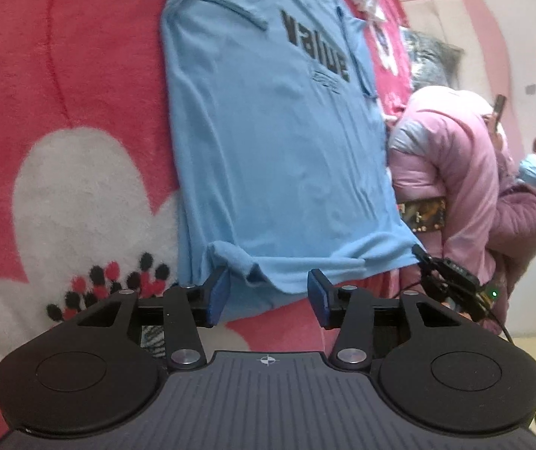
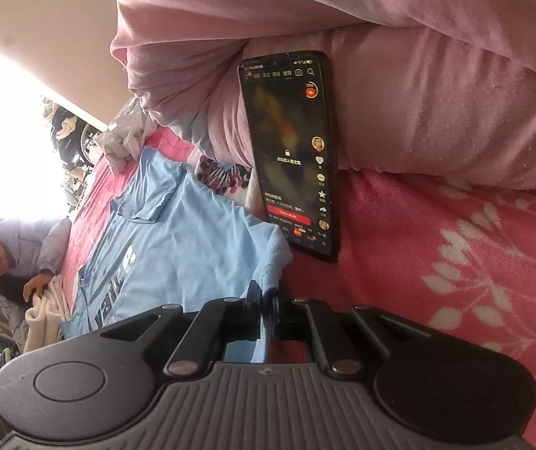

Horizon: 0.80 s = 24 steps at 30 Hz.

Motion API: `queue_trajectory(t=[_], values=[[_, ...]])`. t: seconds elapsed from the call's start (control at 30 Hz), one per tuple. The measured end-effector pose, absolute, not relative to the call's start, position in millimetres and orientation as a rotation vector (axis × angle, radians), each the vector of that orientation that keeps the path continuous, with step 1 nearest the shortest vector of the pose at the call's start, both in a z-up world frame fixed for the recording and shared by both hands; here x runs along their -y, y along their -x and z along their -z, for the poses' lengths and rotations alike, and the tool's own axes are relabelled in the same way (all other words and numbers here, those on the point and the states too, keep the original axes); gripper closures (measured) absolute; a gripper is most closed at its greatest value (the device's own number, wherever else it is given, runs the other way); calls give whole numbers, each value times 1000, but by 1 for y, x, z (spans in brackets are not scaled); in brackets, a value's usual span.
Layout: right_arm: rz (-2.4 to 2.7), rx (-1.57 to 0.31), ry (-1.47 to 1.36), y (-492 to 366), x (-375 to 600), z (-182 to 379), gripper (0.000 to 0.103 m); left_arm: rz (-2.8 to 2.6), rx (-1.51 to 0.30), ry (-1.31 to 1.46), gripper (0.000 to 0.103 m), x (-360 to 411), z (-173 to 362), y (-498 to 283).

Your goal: Fold clothes

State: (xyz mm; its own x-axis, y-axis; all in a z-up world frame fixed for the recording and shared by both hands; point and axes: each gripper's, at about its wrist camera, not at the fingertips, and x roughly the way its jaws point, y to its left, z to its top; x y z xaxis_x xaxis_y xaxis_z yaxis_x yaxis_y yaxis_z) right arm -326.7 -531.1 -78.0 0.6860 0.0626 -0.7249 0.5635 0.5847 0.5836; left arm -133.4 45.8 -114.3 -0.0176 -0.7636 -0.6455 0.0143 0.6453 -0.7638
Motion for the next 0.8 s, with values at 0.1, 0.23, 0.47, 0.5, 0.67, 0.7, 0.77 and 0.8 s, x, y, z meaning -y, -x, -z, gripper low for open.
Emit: queue_trajectory(t=[0.1, 0.23, 0.47, 0.5, 0.67, 0.7, 0.77, 0.8], values=[[329, -777, -905, 324, 530, 76, 97, 689, -1510, 702, 56, -46, 116, 128], [328, -778, -901, 323, 531, 76, 97, 667, -1549, 714, 54, -43, 119, 123], [329, -773, -903, 322, 532, 77, 97, 628, -1617, 654, 58, -30, 125, 115], [329, -774, -902, 322, 532, 77, 97, 627, -1622, 635, 63, -28, 124, 115], [332, -770, -906, 322, 533, 79, 97, 588, -1668, 536, 92, -19, 128, 120], [332, -770, -905, 322, 533, 79, 97, 577, -1673, 528, 95, -20, 129, 121], [333, -767, -903, 322, 532, 79, 97, 554, -1670, 523, 97, -22, 130, 124], [334, -765, -904, 323, 533, 80, 97, 549, -1660, 527, 98, -24, 129, 126]])
